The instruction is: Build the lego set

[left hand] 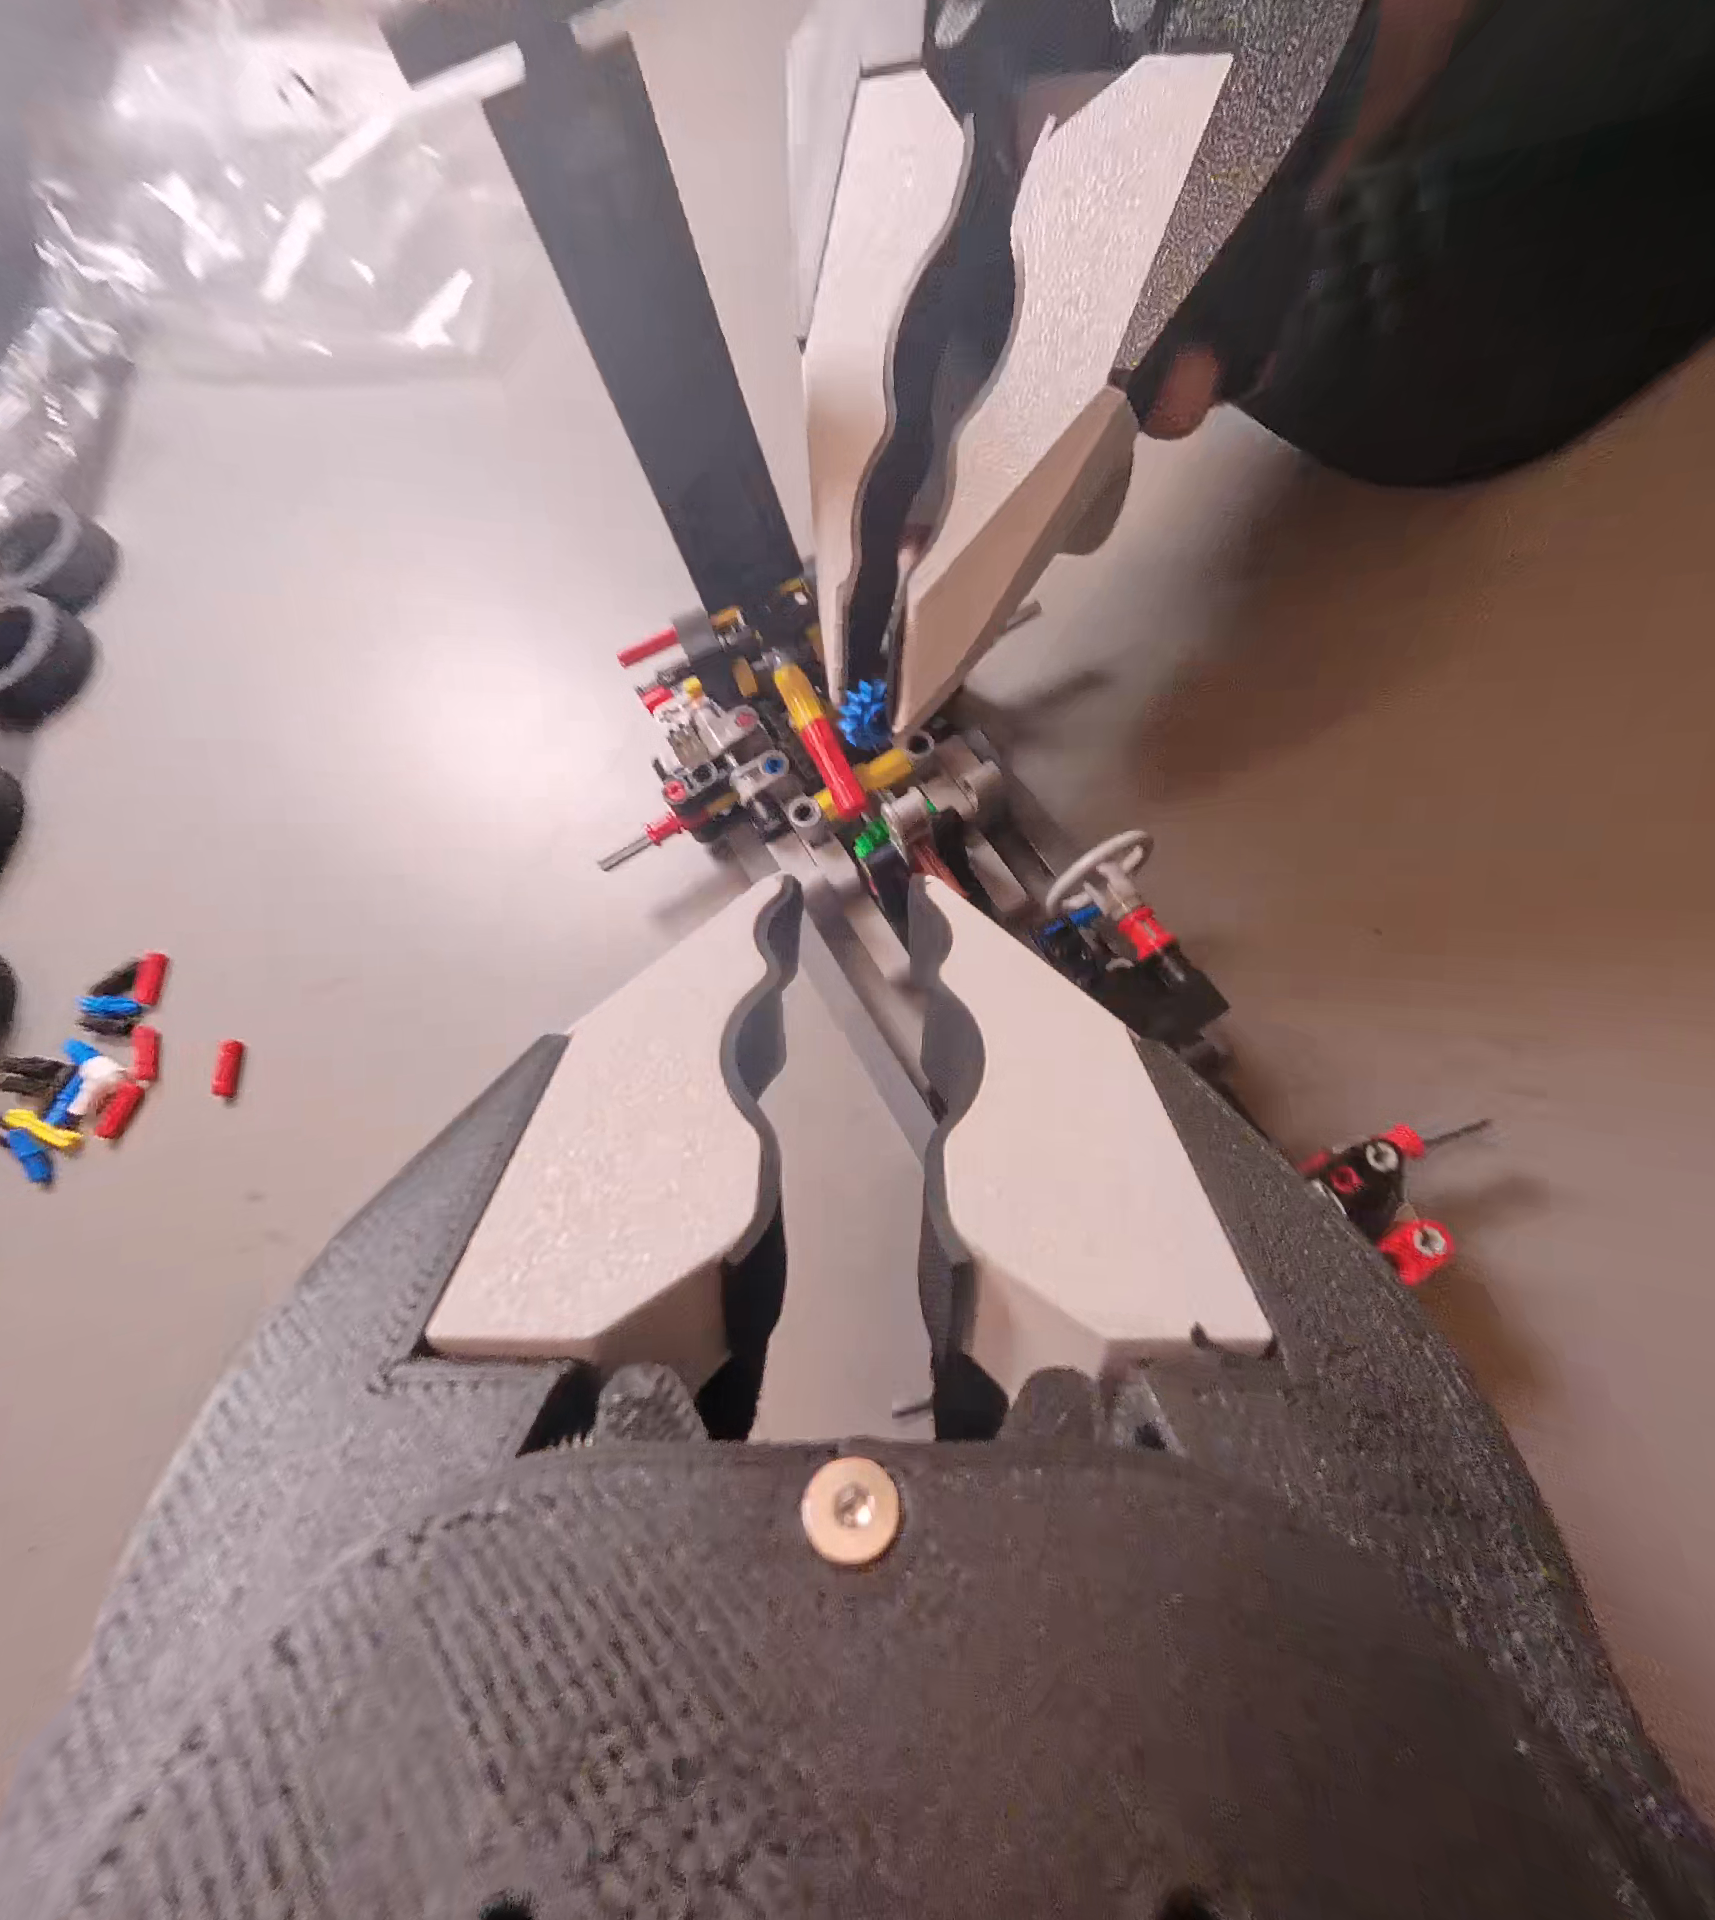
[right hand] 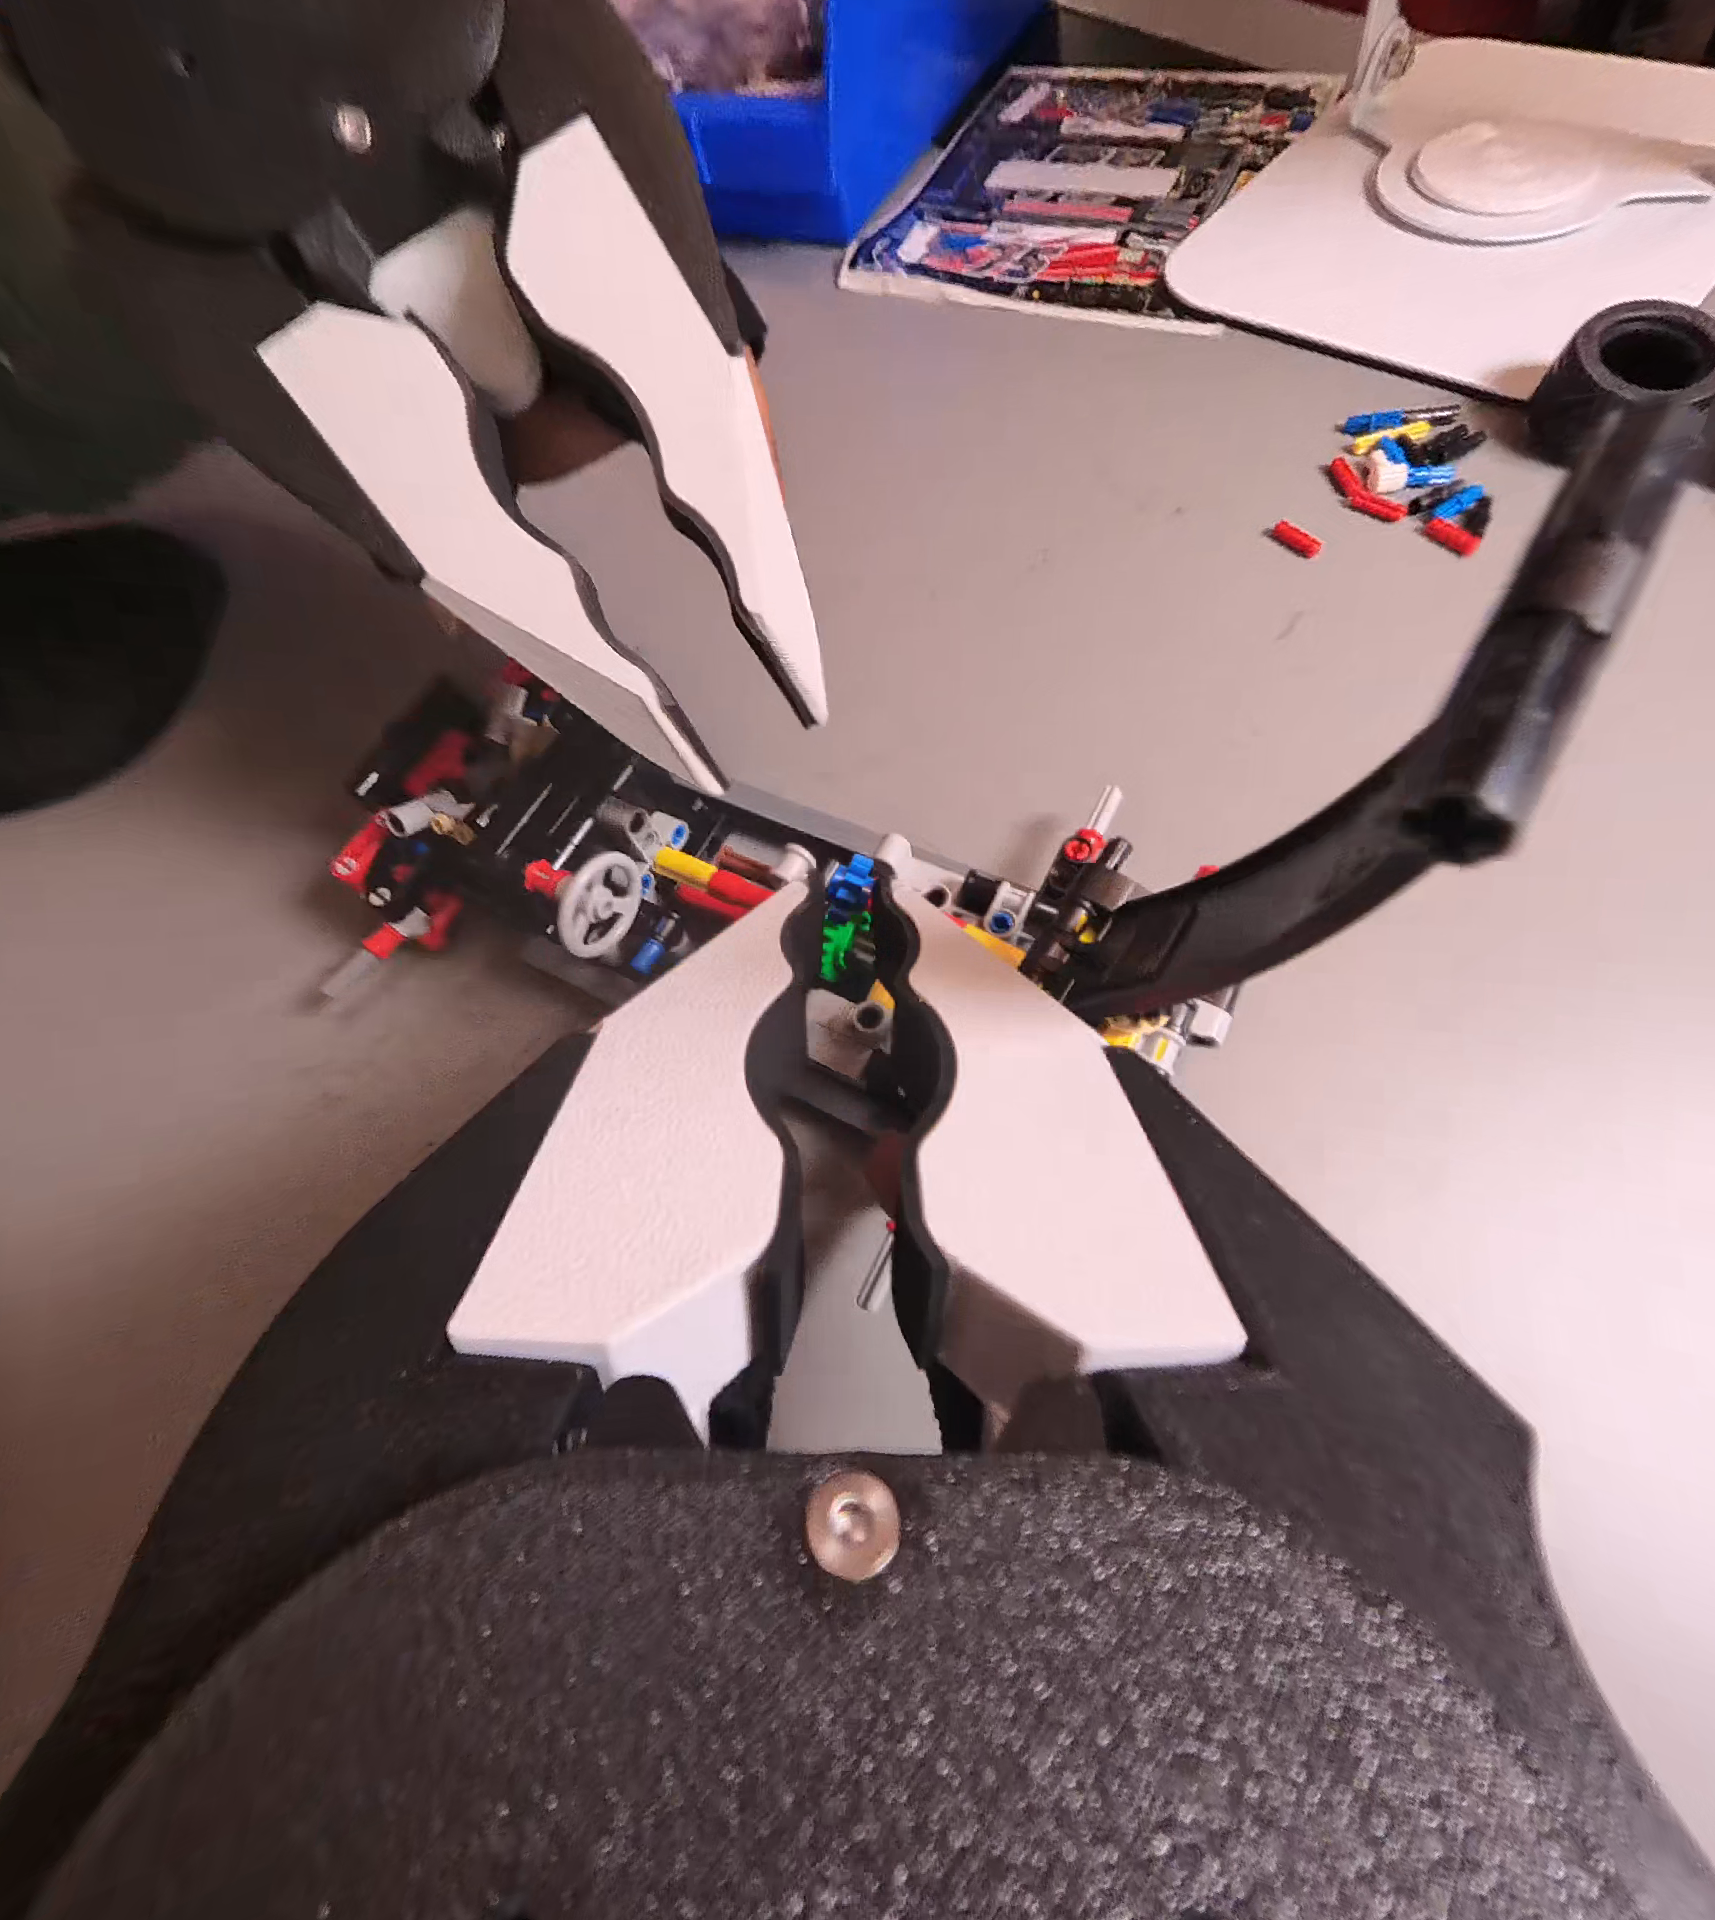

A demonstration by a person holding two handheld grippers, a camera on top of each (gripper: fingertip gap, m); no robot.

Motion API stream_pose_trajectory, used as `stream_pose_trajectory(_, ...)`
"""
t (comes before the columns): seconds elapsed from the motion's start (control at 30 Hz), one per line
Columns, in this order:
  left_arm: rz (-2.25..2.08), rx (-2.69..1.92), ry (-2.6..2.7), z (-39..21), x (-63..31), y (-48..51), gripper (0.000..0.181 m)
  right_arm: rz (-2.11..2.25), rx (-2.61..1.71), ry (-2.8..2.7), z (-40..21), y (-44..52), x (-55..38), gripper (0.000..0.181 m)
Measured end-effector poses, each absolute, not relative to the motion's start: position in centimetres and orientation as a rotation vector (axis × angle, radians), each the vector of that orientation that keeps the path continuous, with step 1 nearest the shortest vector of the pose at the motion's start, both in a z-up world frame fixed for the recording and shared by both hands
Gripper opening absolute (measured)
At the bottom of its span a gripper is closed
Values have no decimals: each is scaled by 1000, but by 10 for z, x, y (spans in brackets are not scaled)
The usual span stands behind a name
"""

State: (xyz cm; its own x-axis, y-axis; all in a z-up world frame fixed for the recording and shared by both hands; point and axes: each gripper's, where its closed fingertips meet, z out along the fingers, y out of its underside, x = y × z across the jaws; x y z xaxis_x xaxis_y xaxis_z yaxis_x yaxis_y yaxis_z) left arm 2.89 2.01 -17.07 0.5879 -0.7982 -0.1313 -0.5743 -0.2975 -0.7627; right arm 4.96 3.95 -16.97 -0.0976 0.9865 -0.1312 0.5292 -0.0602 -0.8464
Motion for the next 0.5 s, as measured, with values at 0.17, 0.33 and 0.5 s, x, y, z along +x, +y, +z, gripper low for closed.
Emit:
stream_pose_trajectory(0.17,-373,-2110,1250,-184,28,11,19,908,-1607,-1700,-178,41,48,8)
stream_pose_trajectory(0.33,-314,-2084,1404,-188,32,16,25,843,-1582,-1721,-180,38,47,8)
stream_pose_trajectory(0.5,-297,-1964,1529,-188,41,19,28,766,-1575,-1734,-183,38,46,8)
